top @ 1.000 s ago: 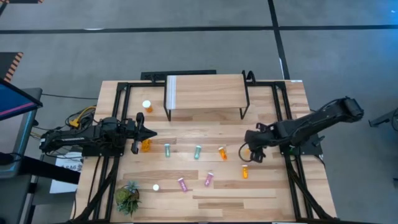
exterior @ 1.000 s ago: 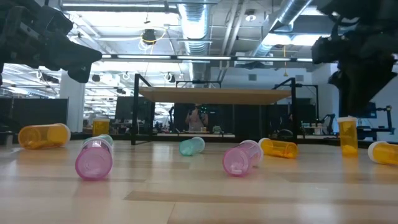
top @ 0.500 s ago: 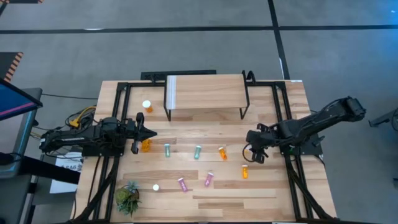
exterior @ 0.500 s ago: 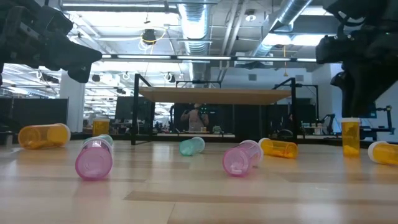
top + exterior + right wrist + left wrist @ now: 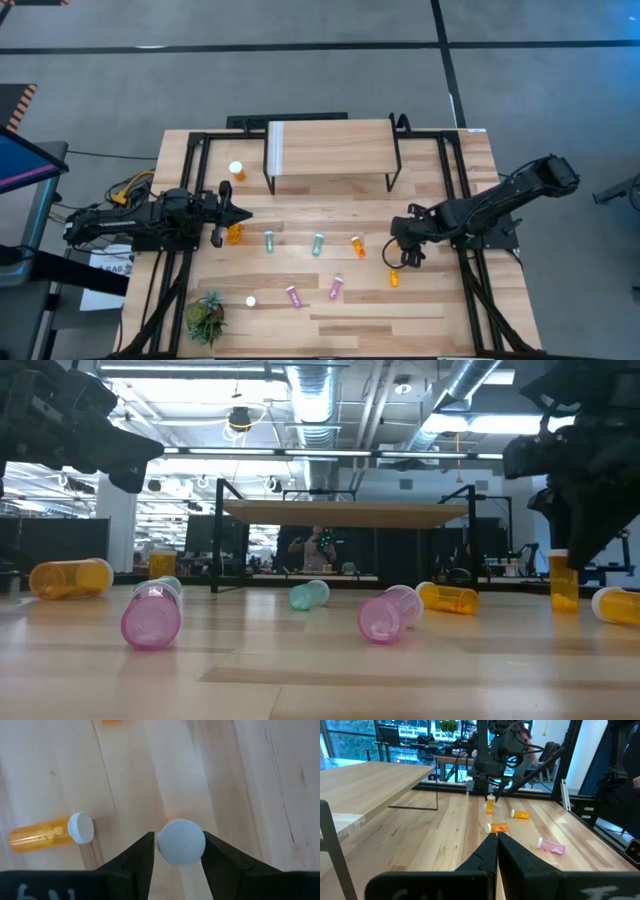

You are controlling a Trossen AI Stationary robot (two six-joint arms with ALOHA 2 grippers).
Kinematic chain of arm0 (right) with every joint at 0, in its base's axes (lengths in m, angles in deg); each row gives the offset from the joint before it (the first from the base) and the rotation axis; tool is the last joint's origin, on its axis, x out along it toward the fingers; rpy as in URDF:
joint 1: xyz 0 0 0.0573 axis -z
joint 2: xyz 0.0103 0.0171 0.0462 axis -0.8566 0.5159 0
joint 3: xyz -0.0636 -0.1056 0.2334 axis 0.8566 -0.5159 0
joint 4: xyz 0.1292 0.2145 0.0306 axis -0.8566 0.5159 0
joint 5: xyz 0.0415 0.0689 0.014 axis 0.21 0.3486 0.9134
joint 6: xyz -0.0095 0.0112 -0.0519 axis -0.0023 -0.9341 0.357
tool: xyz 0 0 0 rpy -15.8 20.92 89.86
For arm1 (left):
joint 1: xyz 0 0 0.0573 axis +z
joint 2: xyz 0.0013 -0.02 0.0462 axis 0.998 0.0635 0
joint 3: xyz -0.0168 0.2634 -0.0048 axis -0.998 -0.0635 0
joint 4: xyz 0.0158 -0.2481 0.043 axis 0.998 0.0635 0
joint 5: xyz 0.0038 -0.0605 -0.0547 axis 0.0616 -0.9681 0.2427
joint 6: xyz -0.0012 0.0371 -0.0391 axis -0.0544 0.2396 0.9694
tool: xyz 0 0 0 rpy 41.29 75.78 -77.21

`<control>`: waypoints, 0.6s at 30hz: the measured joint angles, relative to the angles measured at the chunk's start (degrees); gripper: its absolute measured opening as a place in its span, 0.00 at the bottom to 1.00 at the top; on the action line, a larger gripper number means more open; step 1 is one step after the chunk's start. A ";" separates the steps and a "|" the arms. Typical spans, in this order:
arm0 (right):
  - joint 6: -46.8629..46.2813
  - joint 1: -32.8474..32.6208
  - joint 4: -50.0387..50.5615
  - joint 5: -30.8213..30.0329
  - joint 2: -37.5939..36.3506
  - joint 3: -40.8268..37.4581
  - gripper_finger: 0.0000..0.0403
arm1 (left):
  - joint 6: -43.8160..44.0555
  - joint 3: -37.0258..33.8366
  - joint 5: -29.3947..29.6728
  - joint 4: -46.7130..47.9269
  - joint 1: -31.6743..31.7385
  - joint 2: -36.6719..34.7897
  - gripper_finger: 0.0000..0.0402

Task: Pick and place medicine bottles onto shelf by color
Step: Put the top right small orange pill bottle on the shelf

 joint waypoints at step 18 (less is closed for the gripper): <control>0.04 0.00 -0.22 -0.02 -0.43 0.04 0.35 | 0.02 0.00 -0.02 0.00 0.00 -0.02 0.00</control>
